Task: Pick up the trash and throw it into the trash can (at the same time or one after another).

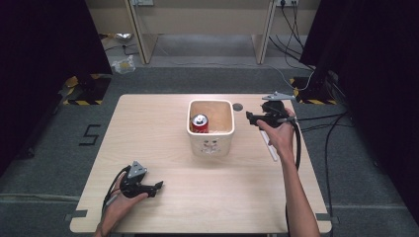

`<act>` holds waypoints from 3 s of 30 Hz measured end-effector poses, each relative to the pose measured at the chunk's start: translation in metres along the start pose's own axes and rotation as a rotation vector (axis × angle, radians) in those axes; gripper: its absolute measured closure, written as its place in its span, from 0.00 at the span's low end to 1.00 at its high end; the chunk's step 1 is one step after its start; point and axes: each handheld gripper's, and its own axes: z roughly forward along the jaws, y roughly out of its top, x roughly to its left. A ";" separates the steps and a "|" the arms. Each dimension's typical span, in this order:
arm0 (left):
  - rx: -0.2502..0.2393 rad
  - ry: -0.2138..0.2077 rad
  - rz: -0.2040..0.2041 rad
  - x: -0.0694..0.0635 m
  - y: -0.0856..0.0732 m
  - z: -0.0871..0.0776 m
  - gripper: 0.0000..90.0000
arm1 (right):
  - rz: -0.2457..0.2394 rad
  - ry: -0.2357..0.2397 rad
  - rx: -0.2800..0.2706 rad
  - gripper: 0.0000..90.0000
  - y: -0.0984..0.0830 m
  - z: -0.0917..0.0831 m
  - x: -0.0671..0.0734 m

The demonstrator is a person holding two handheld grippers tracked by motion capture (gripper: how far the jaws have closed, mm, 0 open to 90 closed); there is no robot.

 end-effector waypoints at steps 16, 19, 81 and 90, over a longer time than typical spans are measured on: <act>-0.002 0.000 -0.002 0.000 0.000 0.000 0.16 | 0.049 -0.050 0.055 0.32 -0.028 0.020 -0.028; -0.002 0.000 -0.003 0.000 0.000 0.000 0.16 | 0.051 -0.056 0.071 0.35 -0.033 0.025 -0.033; -0.003 0.001 -0.002 0.000 0.000 0.000 0.16 | 0.086 -0.057 0.205 0.74 -0.100 0.078 -0.054; -0.003 0.001 -0.002 0.000 0.000 0.000 0.16 | 0.100 -0.062 0.203 0.80 -0.108 0.081 -0.054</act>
